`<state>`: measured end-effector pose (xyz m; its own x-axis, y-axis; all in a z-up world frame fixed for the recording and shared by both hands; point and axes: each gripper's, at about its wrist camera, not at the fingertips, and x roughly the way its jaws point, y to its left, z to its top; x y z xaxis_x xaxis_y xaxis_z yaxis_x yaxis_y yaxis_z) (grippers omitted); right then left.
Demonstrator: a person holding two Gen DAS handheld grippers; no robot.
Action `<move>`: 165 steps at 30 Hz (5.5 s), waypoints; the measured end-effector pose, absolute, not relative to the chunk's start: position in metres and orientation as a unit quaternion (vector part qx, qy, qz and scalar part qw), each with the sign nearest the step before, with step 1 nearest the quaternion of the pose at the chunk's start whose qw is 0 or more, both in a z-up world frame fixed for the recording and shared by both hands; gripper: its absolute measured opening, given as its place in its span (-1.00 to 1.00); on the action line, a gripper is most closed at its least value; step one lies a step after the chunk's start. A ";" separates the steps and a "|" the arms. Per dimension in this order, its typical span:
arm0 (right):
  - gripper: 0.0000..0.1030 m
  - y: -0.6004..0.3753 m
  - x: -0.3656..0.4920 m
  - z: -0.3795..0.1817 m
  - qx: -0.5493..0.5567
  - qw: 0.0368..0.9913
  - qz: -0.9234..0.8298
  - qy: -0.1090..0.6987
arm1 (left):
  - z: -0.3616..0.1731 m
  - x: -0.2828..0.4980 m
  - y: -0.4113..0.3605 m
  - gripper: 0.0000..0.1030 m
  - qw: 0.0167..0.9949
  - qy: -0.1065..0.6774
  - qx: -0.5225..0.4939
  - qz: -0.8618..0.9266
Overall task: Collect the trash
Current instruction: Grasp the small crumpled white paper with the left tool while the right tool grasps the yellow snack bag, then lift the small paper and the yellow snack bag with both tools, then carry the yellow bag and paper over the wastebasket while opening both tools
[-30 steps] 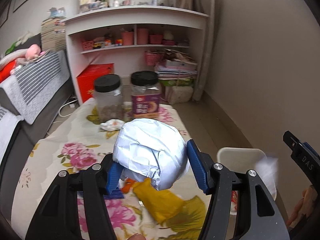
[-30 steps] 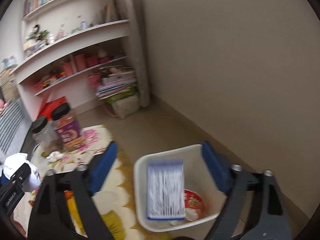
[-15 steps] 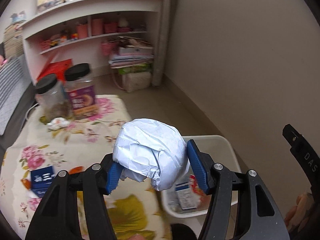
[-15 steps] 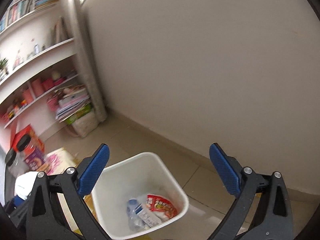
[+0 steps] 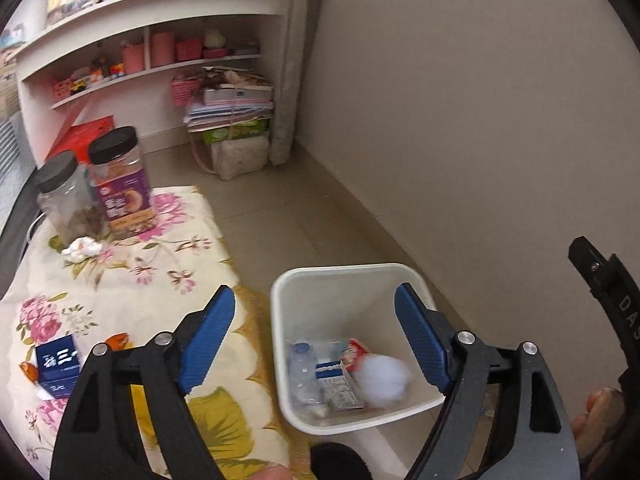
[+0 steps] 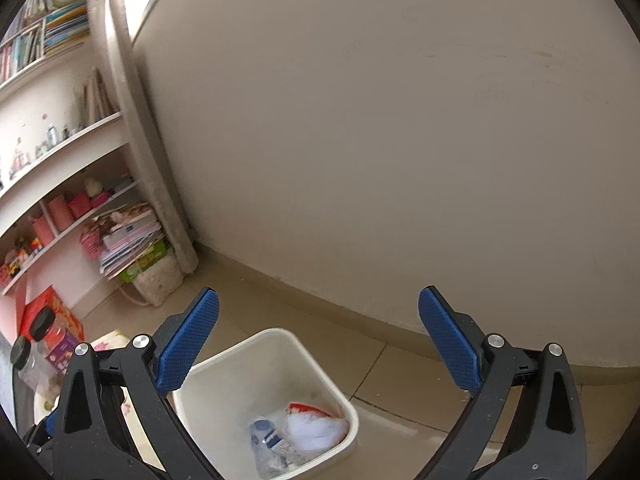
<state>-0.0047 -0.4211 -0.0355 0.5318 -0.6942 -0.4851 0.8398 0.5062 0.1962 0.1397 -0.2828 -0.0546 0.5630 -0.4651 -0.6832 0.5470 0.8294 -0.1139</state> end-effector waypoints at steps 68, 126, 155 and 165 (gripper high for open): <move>-0.41 -0.161 0.231 -0.193 0.092 0.810 0.052 0.577 | -0.098 0.241 0.097 -0.19 0.889 0.456 0.008 -0.029; -0.38 -0.164 0.134 -0.039 0.013 0.964 0.021 0.264 | -0.047 0.168 0.009 -0.18 0.949 0.315 -0.009 -0.026; 0.03 -0.370 0.086 -0.065 0.138 0.902 -0.274 0.302 | -0.053 0.168 -0.181 -0.18 0.922 0.345 0.042 -0.173; 0.70 -0.408 0.053 -0.059 0.160 0.878 -0.365 0.264 | -0.069 0.162 -0.249 -0.18 0.900 0.370 0.055 -0.224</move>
<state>0.0528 -0.4076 -0.0592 0.5939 -0.5570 -0.5806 0.7256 0.6826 0.0874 0.1624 -0.2494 -0.0688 0.6252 -0.3629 -0.6910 0.4438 0.8936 -0.0678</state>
